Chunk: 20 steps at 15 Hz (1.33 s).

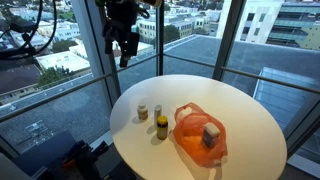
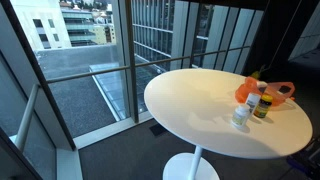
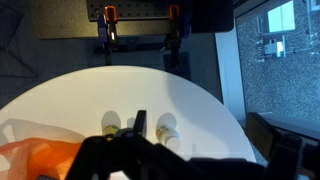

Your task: Take the box out of the carrier bag

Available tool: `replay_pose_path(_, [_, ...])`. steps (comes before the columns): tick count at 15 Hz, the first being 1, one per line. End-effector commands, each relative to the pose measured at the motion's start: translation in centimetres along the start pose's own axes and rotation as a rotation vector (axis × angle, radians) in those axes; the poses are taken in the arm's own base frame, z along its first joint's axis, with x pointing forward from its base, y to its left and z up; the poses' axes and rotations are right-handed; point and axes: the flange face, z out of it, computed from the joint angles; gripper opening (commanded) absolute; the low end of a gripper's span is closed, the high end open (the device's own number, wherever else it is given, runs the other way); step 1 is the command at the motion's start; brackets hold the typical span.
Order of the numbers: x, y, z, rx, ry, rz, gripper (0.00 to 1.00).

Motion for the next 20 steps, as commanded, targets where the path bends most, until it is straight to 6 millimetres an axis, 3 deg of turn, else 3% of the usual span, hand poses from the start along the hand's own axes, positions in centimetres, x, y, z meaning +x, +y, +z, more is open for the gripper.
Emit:
replay_pose_path(1, [0.0, 0.0, -0.1, 0.0, 0.001, 0.0, 1.0])
replay_pose_path(6, [0.0, 0.0, -0.2, 0.0, 0.002, -0.001, 1.0])
replay_pose_path(12, [2.1, 0.8, -1.5, -0.002, 0.047, 0.048, 1.0])
replay_pose_path(15, [3.5, 2.1, -2.0, 0.001, 0.072, 0.084, 1.0])
replay_pose_path(20, [6.5, 6.0, -2.4, 0.0, 0.139, 0.18, 1.0])
